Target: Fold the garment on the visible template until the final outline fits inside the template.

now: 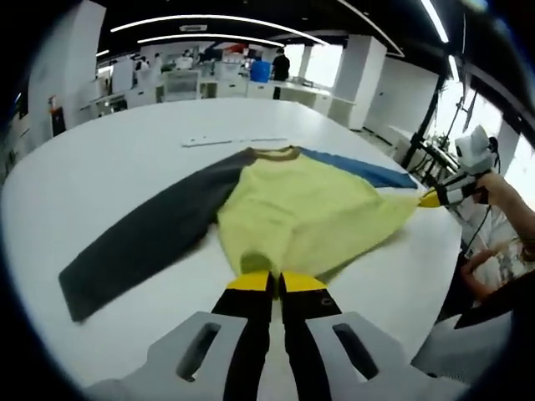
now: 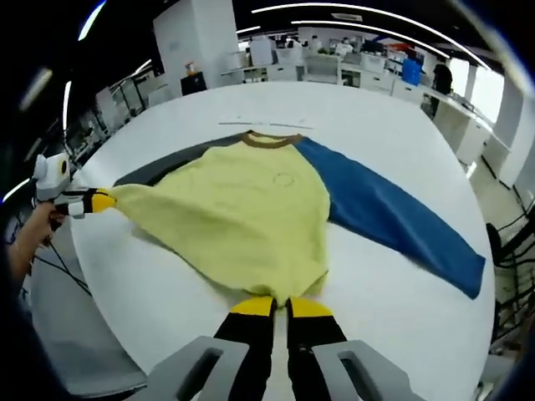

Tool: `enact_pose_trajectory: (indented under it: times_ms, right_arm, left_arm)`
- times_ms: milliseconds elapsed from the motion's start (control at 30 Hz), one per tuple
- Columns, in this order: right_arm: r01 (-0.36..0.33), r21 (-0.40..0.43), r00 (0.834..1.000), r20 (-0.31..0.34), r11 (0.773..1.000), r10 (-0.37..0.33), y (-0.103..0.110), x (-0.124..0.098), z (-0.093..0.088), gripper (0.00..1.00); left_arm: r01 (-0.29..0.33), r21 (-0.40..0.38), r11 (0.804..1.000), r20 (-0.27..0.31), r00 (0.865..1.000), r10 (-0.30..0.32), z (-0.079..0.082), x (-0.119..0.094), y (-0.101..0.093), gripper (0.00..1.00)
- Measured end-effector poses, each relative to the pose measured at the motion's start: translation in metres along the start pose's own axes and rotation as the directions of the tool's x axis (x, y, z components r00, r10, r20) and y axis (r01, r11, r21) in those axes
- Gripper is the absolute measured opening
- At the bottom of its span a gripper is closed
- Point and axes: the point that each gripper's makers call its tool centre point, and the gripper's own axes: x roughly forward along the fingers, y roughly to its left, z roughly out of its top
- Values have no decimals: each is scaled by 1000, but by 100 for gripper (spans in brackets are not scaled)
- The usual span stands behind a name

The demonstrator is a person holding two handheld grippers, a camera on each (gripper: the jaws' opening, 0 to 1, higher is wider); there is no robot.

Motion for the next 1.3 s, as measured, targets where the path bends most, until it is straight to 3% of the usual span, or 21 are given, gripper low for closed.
enact_pose_trajectory:
  times_ms: [533,767,1000,1300]
  right_arm:
    - [-43,-71,997,-66,997,39,10,-27,-44,0]
    - [-70,-95,995,-78,993,63,15,-36,-59,0]
    - [-91,-132,992,-101,987,78,20,-26,-79,0]
    - [-111,-192,990,-108,975,91,20,-9,-102,0]
  left_arm:
    - [18,-95,995,-66,998,-24,-41,-38,-25,1]
    - [11,-119,993,-87,996,-22,-60,-43,-31,1]
    - [-3,-153,988,-107,994,-14,-73,-46,-32,1]
    - [-34,-164,986,-169,986,6,-108,-40,-27,1]
